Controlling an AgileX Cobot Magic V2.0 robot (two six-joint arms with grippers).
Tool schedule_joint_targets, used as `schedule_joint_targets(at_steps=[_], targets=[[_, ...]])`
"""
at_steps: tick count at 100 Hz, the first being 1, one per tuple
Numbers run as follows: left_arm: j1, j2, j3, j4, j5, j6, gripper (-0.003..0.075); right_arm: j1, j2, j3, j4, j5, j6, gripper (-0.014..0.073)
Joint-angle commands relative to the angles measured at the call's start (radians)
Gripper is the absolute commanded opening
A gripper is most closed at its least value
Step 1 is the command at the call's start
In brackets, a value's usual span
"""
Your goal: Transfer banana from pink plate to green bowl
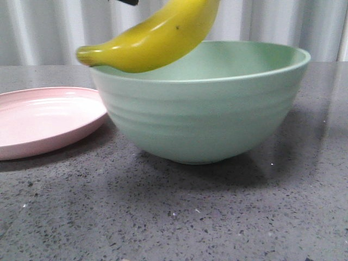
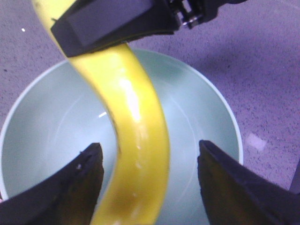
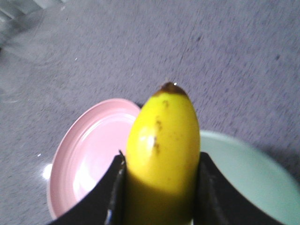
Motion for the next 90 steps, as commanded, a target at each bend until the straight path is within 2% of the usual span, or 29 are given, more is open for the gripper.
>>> schedule_joint_targets(at_steps=[1,37,46,61,68,90], targets=[[-0.008,-0.029,-0.037,-0.021,-0.082,0.002,0.0410,-0.002,-0.026,-0.034,-0.087,-0.083,-0.027,-0.0071],[-0.008,-0.029,-0.037,-0.031,-0.086,0.002,0.0410,-0.002,-0.007,-0.034,-0.169,-0.085,-0.027,-0.0065],[-0.008,-0.029,-0.037,-0.032,-0.087,0.002,0.0410,-0.002,-0.007,-0.034,-0.193,-0.085,-0.027,0.0012],[-0.008,-0.029,-0.037,-0.032,-0.087,0.002,0.0409,-0.002,-0.007,-0.034,-0.211,-0.076,-0.027,0.0269],[-0.008,-0.029,-0.037,-0.032,-0.088,0.002,0.0409,-0.002,-0.007,-0.034,-0.223,-0.071,-0.027,0.0341],[-0.008,-0.029,-0.037,-0.032,-0.088,0.002,0.0409,-0.002,-0.007,-0.034,-0.235,-0.070,-0.027,0.0358]])
